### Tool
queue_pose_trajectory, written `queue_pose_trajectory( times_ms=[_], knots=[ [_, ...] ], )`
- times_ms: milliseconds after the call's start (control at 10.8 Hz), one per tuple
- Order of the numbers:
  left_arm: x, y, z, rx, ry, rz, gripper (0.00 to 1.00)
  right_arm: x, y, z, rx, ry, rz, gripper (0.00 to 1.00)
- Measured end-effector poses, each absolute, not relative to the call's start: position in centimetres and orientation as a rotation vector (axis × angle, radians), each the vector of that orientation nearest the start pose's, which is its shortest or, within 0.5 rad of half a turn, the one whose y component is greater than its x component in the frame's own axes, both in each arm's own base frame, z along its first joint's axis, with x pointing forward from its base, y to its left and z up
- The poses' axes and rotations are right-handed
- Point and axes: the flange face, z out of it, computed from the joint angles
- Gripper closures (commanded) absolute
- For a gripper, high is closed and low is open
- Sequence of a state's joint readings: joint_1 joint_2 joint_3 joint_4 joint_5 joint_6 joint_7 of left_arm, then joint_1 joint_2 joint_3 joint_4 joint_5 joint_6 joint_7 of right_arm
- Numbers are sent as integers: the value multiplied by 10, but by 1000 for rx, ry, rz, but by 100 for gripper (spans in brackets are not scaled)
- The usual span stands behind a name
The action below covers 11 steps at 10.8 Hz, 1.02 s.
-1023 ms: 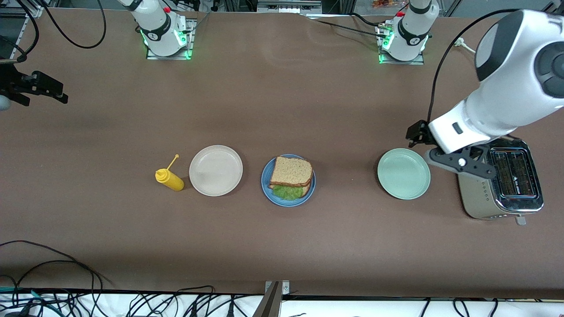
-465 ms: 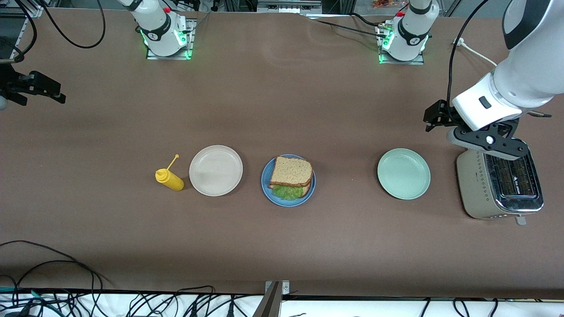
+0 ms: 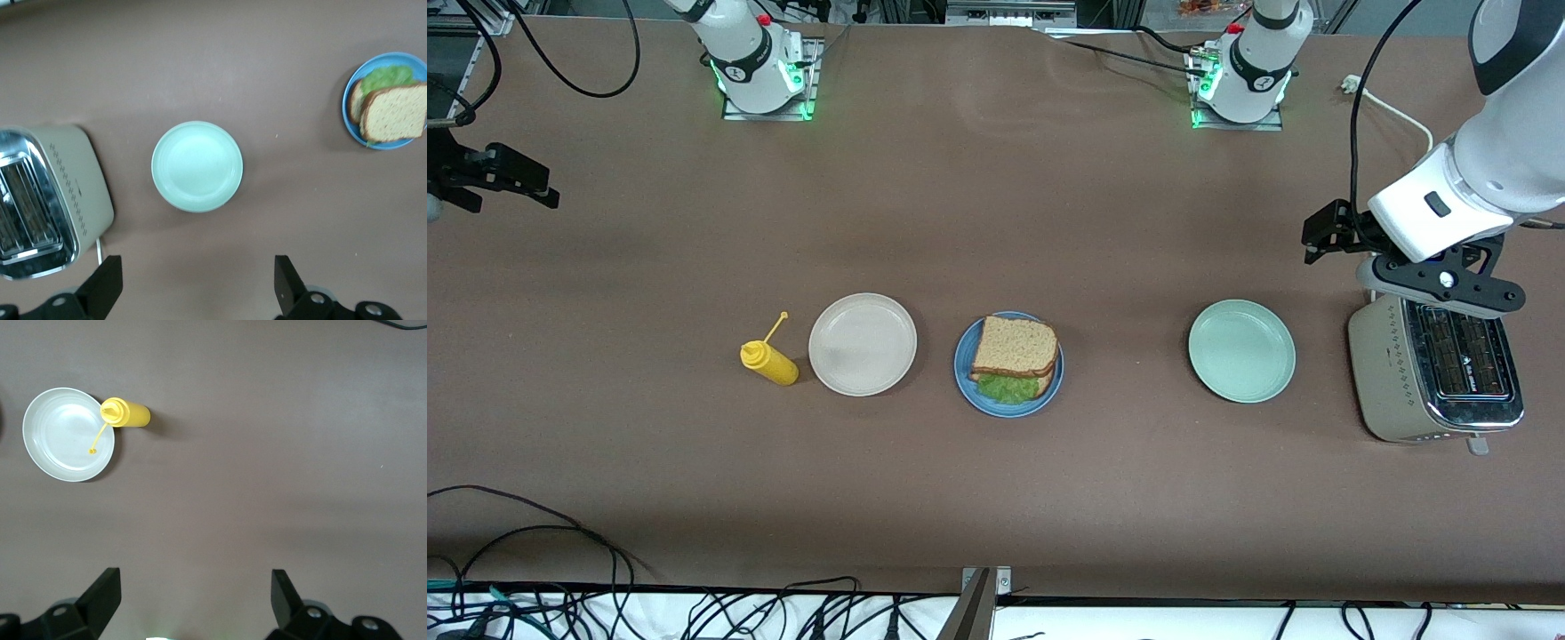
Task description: Make sandwich in blue plate with both arms
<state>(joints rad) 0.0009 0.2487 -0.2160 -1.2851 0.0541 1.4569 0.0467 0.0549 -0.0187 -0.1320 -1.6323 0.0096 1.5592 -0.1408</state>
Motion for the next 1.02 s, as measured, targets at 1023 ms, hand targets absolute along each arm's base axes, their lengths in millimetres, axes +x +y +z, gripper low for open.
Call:
queue_pose_trajectory(
  times_ms=[1023],
  knots=[
    [534,-57,609,-3163,226,136,0,542,-42,604,-3116,-147,107,0]
  ],
)
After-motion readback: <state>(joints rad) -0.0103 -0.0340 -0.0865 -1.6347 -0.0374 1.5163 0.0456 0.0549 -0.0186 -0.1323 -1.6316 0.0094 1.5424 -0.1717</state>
